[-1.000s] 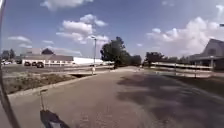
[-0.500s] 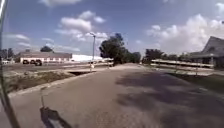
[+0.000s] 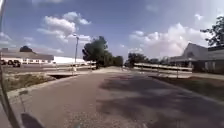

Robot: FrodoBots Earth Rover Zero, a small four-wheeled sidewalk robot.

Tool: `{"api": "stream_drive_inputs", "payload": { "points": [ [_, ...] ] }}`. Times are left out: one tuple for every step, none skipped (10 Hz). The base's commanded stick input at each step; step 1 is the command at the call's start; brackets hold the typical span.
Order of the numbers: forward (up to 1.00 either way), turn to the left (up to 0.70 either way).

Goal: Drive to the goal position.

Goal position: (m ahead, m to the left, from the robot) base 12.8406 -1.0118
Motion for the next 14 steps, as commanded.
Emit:
{"api": "stream_drive_inputs", "payload": {
  "points": [
    [0.70, 0.00],
    [0.70, 0.00],
    [0.70, 0.00],
    [0.70, 0.00],
    [0.70, 0.00],
    [0.70, 0.00],
    [0.70, 0.07],
    [0.70, 0.19],
    [0.70, 0.31],
    [0.70, 0.35],
    [0.70, 0.31],
    [0.70, 0.20],
    [0.70, 0.09],
    [0.70, 0.00]
  ]
}}
